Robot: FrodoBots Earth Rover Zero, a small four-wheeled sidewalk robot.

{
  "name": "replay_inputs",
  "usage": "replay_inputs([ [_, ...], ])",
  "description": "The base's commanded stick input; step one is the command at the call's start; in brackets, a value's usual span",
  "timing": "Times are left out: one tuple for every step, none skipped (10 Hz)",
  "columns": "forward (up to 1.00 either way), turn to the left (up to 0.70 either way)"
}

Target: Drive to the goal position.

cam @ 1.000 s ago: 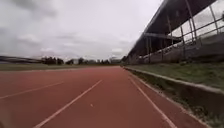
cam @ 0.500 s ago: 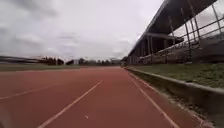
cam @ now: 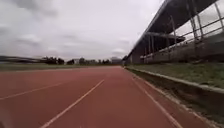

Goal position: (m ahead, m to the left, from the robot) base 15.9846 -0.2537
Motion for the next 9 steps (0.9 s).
replay_inputs([
  [0.7, 0.0],
  [0.7, 0.0],
  [0.7, 0.0],
  [0.7, 0.0],
  [0.7, 0.0],
  [0.7, 0.0],
  [0.7, 0.0],
  [0.7, 0.0],
  [0.7, 0.0],
])
